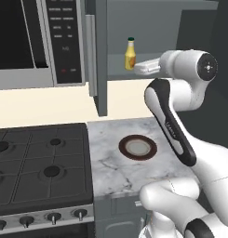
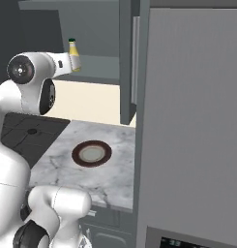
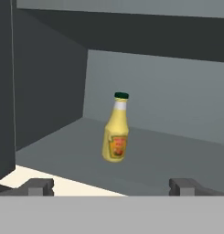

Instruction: Move the hot dog bun to the plate on the dining table and place the condiment next to that plate. Then navigate to the fridge and take the sausage and place it on the plate as well.

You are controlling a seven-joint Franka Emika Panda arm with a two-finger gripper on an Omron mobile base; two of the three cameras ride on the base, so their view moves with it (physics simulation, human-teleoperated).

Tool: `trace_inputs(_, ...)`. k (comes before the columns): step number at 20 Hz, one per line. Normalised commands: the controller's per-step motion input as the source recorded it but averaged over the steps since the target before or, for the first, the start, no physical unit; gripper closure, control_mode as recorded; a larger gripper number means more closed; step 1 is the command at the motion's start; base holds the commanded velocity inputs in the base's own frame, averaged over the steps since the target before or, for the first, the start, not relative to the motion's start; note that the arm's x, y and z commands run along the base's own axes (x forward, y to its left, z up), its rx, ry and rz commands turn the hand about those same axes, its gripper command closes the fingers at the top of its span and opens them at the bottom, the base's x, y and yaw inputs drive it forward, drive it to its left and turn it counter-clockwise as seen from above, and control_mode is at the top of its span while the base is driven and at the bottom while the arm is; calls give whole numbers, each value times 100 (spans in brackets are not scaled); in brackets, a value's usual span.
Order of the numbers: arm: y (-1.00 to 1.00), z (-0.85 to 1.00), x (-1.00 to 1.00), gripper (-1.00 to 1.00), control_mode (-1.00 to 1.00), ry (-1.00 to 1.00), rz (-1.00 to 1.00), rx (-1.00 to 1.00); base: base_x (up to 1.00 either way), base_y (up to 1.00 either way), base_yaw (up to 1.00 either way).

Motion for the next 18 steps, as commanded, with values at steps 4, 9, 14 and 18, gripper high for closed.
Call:
trace_inputs(4, 12, 0, 7, -100, -100, 0, 2, 0, 0, 0, 0)
trace_inputs(9, 5, 0, 4, -100, -100, 0, 2, 0, 0, 0, 0)
trace_inputs(14, 1, 0, 4, -100, -100, -3, 1, 0, 0, 0, 0)
trace_inputs(18, 3, 0, 37, -100, -100, 0, 0, 0, 0, 0, 0)
